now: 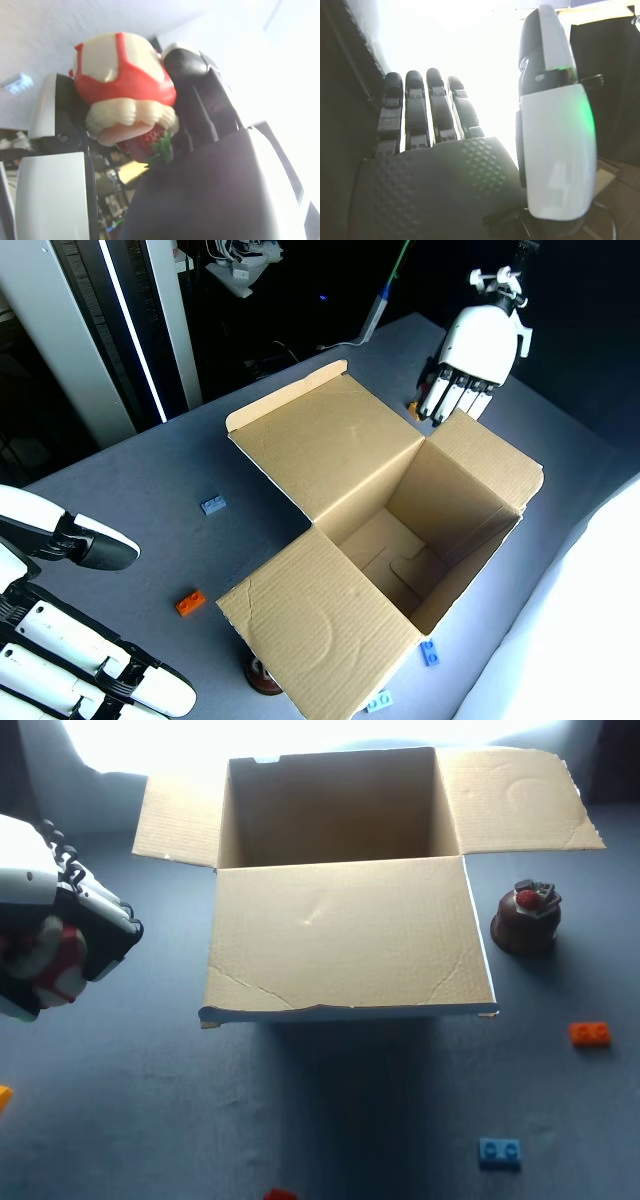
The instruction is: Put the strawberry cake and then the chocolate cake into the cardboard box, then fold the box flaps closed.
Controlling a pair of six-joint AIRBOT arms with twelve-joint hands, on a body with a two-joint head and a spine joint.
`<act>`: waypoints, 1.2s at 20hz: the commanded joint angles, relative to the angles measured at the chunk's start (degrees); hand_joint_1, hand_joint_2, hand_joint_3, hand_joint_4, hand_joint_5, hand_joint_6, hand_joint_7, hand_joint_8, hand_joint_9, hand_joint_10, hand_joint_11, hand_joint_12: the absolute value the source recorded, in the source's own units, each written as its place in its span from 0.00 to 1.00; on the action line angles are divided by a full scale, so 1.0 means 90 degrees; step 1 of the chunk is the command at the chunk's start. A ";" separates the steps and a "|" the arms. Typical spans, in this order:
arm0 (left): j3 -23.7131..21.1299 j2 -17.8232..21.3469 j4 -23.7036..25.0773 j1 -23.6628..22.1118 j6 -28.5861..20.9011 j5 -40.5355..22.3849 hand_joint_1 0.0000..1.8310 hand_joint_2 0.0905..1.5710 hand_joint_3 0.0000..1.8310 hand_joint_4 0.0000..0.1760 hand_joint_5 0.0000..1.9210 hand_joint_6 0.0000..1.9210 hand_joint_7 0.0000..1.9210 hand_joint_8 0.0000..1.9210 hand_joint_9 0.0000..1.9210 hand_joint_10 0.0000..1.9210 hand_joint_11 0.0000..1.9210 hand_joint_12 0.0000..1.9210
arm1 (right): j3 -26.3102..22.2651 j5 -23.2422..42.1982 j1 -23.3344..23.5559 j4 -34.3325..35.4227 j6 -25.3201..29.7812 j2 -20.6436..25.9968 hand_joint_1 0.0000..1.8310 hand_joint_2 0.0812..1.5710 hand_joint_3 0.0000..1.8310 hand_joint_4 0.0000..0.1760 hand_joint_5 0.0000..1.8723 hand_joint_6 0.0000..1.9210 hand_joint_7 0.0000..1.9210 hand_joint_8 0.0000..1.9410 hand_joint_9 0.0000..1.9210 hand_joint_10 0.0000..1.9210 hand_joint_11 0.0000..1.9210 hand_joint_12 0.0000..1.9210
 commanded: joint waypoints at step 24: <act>0.0182 -0.0185 0.0285 -0.2025 -0.0797 -0.0815 0.70 0.83 0.00 0.00 0.29 0.85 0.29 0.82 0.34 0.86 0.29 0.96 | 0.0033 0.0791 0.0001 -0.0015 0.0067 0.0104 0.43 0.61 0.00 0.00 0.04 0.00 0.07 0.00 0.06 0.00 0.00 0.10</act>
